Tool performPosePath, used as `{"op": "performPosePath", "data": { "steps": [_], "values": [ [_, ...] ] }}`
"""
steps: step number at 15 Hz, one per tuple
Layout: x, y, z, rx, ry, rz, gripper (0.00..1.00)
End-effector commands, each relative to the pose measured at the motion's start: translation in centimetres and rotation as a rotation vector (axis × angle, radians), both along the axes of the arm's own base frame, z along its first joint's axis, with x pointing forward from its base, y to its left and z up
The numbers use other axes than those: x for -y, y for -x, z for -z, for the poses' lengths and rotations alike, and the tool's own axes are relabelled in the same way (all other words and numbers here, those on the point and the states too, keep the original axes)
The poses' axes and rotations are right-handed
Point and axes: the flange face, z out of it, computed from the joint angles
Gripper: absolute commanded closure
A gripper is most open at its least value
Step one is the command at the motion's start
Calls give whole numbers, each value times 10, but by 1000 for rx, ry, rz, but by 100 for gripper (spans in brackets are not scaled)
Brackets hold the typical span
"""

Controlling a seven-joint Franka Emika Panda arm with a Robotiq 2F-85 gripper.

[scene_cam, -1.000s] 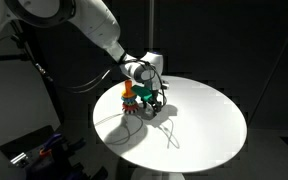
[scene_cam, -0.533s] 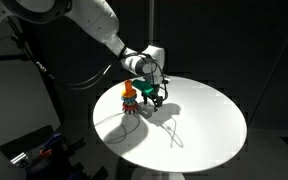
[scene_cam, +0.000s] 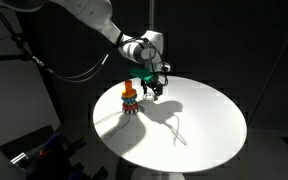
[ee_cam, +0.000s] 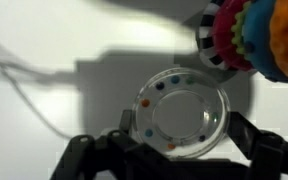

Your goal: Move the rod to the let and then put the colorless ring around the orange rod

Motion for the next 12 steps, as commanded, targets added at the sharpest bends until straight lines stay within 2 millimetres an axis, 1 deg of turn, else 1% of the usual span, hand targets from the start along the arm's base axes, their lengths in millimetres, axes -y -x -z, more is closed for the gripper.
{"op": "performPosePath", "data": {
  "steps": [1,6,12],
  "values": [
    [-10,5,-37,25,-12,-16,31],
    [-28,13,-77,72,-31,-52,31],
    [-50,31,-112,58,-99,-111,31]
  ]
}}
